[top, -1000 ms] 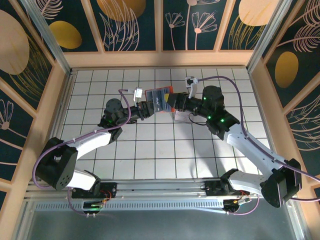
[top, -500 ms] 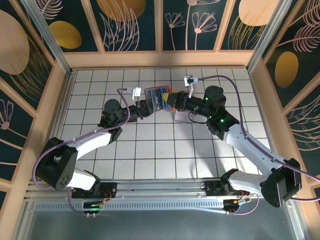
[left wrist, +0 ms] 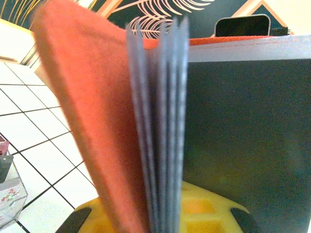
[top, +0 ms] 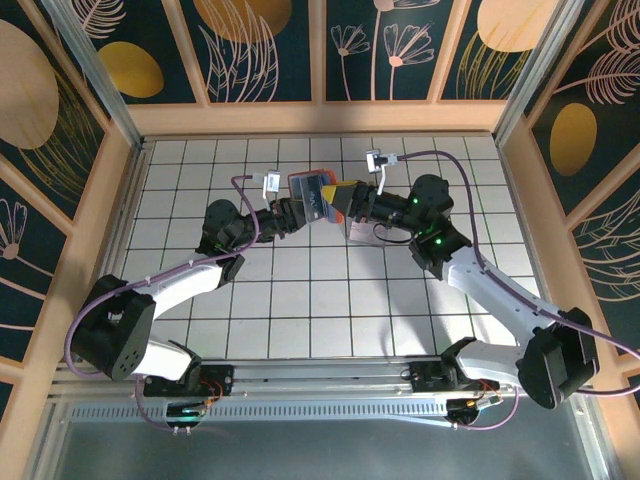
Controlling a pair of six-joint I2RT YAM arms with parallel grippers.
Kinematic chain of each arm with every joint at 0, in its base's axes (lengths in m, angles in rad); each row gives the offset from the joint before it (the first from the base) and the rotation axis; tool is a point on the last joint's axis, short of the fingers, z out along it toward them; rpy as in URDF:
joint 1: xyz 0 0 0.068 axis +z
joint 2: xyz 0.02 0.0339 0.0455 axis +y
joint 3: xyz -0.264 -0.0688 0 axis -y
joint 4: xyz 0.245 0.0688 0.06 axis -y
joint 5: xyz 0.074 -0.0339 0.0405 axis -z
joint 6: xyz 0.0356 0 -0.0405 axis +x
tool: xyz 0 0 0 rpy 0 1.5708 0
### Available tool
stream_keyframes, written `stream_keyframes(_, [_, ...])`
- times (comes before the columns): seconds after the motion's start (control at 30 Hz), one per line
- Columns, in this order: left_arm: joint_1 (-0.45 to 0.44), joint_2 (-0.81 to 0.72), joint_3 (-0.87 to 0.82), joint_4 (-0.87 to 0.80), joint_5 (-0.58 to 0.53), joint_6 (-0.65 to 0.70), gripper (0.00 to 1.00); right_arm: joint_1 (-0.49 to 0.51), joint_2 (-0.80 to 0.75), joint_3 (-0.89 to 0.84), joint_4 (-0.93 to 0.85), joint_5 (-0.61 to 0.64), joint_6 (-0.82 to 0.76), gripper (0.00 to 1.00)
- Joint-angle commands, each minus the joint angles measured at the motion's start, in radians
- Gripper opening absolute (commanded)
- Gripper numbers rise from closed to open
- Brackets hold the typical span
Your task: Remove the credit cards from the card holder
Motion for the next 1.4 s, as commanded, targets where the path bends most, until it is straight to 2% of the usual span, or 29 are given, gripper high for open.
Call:
stream_keyframes(0.0, [-0.007, -0.025, 0.000, 0.090, 0.030, -0.005, 0.00, -0.004, 0.023, -0.017, 0.083, -0.048, 0.048, 0.29])
stream_keyframes(0.2, [-0.008, -0.030, -0.004, 0.092, 0.025, -0.004, 0.00, -0.005, 0.028, -0.021, 0.104, -0.057, 0.062, 0.29])
stream_keyframes(0.6, [-0.007, -0.037, 0.000, 0.076, 0.022, 0.002, 0.01, -0.014, 0.014, -0.031, 0.073, -0.028, 0.051, 0.08])
stream_keyframes(0.7, [-0.007, -0.044, -0.001, 0.050, 0.016, 0.012, 0.14, -0.013, 0.001, -0.025, 0.020, 0.005, 0.028, 0.03])
stream_keyframes(0.77, [-0.007, -0.054, -0.001, 0.010, 0.006, 0.026, 0.28, -0.013, -0.014, -0.022, -0.041, 0.043, 0.004, 0.00])
stream_keyframes(0.97, [-0.007, -0.080, -0.021, -0.123, -0.026, 0.070, 0.64, -0.012, -0.062, -0.018, -0.253, 0.178, -0.044, 0.00])
stream_keyframes(1.03, [-0.007, -0.086, -0.038, -0.160, -0.041, 0.077, 0.73, -0.010, -0.073, -0.026, -0.308, 0.208, -0.044, 0.00])
stream_keyframes(1.23, [-0.007, -0.101, -0.129, -0.241, -0.122, 0.066, 0.82, 0.024, -0.096, -0.065, -0.406, 0.271, -0.029, 0.00])
stream_keyframes(1.37, [-0.006, -0.131, -0.187, -0.354, -0.242, 0.064, 0.87, 0.070, -0.086, -0.061, -0.533, 0.381, -0.043, 0.00])
